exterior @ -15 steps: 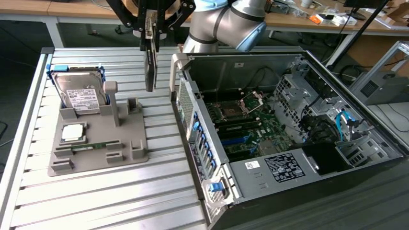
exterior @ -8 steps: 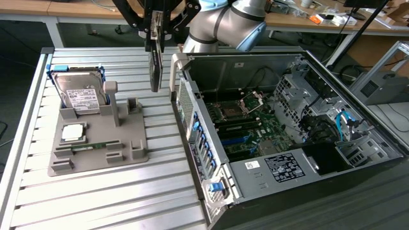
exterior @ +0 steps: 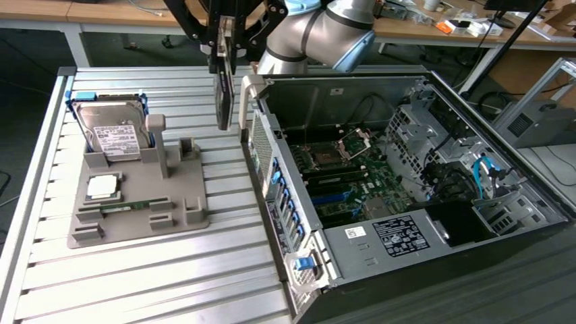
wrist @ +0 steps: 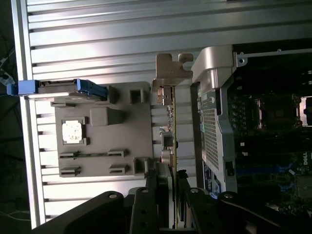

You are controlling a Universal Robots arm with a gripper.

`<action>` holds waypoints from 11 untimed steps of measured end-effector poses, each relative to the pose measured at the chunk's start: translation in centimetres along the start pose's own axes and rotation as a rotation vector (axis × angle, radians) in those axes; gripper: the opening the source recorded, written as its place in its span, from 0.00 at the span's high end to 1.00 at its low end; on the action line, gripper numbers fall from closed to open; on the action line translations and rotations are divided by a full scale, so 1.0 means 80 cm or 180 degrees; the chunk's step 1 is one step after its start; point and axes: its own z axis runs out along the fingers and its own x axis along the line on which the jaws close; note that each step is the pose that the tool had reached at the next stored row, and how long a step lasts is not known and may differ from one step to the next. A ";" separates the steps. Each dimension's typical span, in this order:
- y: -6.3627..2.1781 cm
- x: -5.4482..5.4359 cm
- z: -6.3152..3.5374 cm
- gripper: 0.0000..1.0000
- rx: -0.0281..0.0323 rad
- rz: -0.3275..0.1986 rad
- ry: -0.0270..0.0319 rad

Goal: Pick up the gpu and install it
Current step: 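Pick up the gpu and move the gpu toward the slot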

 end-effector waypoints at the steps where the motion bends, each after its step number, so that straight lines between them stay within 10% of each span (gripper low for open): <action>1: 0.000 -0.001 0.000 0.73 0.0002 0.0000 0.0000; 11: 0.001 -0.011 0.001 0.73 0.0031 0.0001 -0.0002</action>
